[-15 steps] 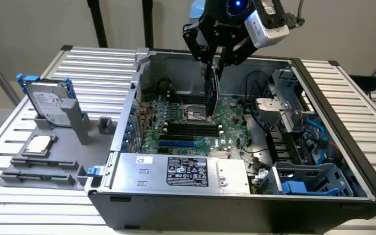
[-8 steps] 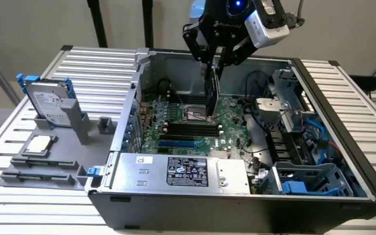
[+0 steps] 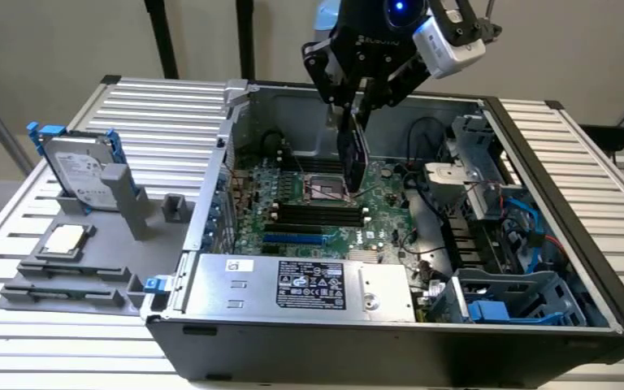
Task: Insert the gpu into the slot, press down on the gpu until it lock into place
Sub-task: 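Insert the gpu into the slot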
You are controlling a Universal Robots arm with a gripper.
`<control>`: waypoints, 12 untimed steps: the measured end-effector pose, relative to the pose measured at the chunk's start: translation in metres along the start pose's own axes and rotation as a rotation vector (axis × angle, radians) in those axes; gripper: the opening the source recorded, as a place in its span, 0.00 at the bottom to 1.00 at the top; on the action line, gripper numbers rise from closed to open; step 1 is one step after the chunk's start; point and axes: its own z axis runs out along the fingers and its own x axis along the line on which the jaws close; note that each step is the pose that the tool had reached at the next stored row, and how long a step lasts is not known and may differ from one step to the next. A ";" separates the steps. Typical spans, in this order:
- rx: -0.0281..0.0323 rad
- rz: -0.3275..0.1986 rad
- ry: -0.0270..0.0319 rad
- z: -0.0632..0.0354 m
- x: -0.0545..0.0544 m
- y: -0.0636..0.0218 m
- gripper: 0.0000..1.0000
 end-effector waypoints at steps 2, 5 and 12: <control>0.0015 -0.037 0.0029 0.0000 0.000 0.0000 0.26; 0.0036 -0.091 0.0070 0.0001 0.000 0.0000 0.26; 0.0088 -0.219 0.0168 0.0003 0.000 0.0000 0.26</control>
